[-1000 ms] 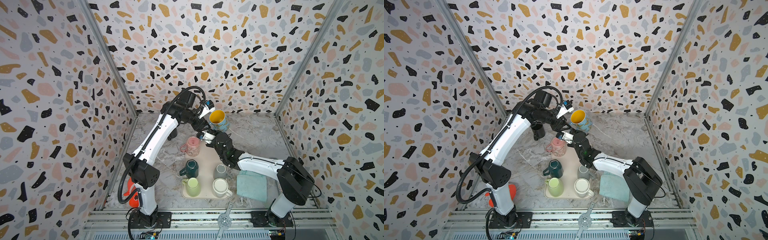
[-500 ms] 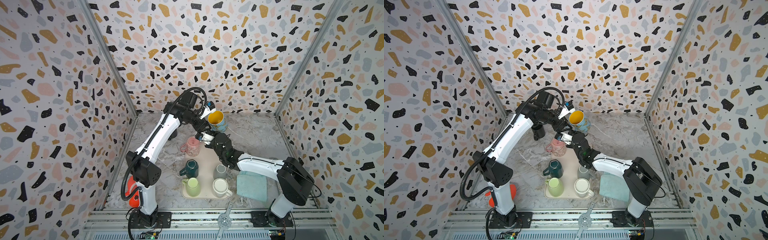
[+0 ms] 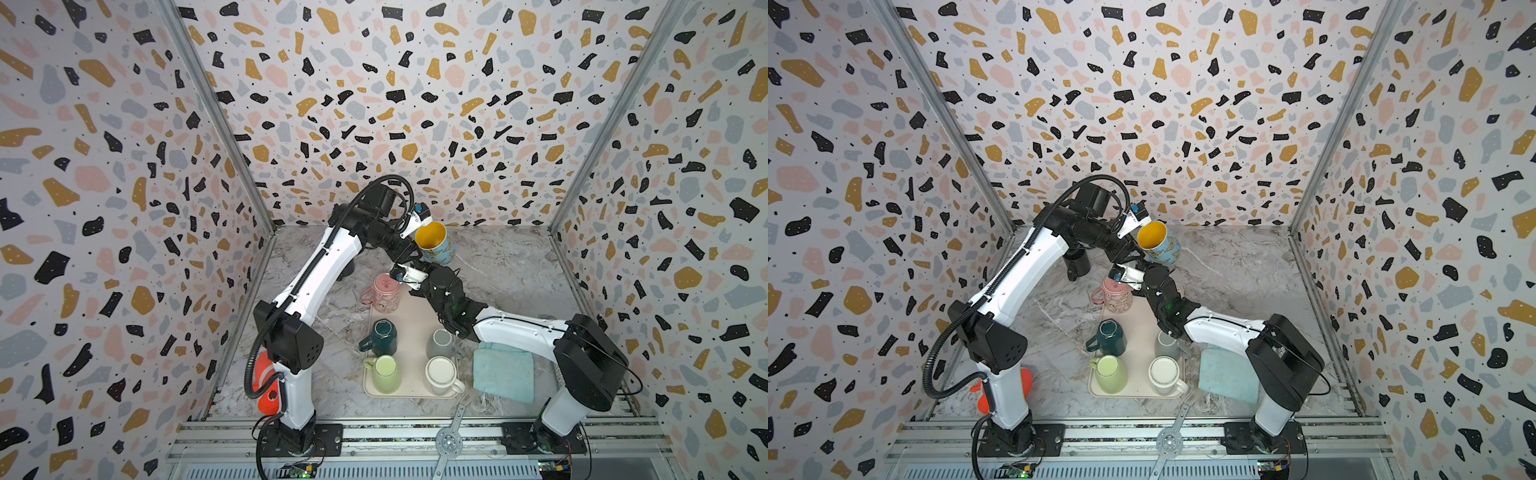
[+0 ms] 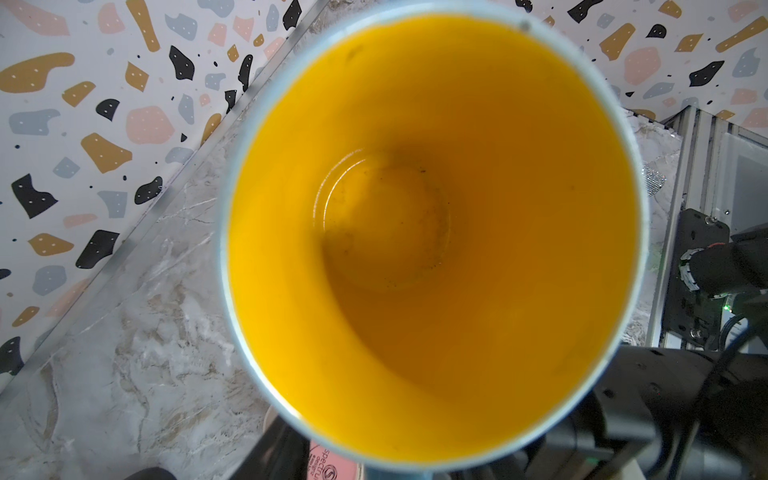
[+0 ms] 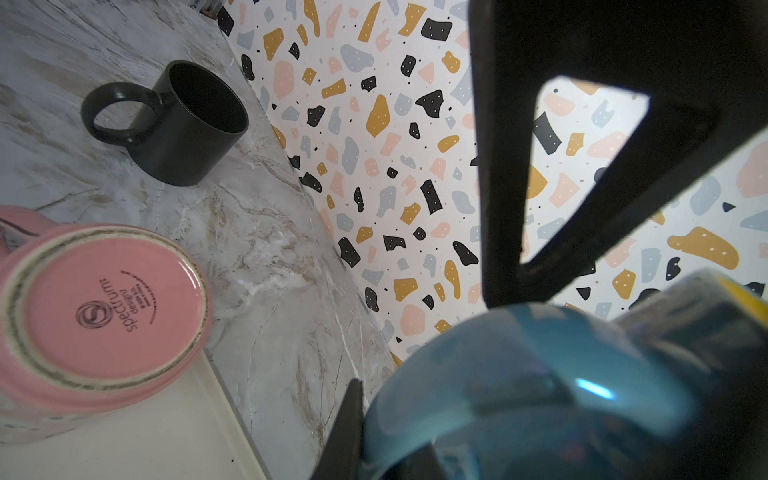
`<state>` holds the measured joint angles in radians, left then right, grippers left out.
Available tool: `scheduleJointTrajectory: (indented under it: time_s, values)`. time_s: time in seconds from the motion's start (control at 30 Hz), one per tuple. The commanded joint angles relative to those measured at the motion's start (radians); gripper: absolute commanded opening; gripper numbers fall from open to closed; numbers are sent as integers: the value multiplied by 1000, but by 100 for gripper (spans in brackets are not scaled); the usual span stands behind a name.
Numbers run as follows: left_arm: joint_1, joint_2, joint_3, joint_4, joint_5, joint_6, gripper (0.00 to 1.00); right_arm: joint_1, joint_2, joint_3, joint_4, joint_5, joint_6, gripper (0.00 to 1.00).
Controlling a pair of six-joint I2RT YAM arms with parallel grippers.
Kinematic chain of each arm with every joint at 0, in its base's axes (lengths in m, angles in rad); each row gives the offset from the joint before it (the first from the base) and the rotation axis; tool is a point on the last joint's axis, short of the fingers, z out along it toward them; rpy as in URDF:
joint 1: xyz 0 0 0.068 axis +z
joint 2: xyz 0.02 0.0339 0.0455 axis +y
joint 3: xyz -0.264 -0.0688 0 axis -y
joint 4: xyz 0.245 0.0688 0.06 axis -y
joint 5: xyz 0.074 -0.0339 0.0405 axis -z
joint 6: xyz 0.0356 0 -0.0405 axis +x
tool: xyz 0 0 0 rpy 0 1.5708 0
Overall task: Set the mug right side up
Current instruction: 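Move the left gripper to the upright blue mug held by the right gripper, then close the left gripper on the blue mug's rim while the right gripper opens and withdraws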
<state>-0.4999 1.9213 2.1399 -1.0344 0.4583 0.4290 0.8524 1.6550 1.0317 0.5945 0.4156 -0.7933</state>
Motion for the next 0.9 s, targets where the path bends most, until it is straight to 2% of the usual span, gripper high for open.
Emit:
scheduleJointTrajectory:
  time_s: [0.0, 0.23, 0.3, 0.4, 0.87]
  values:
    - [-3, 23, -15, -16, -14, 2, 46, -3, -85, 62, 198, 26, 19, 0]
    - [-3, 27, -17, -16, -4, -1, 28, -3, -91, 61, 208, 25, 32, 0]
    - [-4, 27, -17, -18, 1, 0, 19, -2, -92, 60, 211, 25, 32, 0]
    - [-3, 28, -14, -26, 9, 7, 0, -3, -96, 57, 212, 25, 32, 0]
    - [-3, 51, 24, 4, 3, -38, 0, -1, -105, 31, 225, 60, 23, 1]
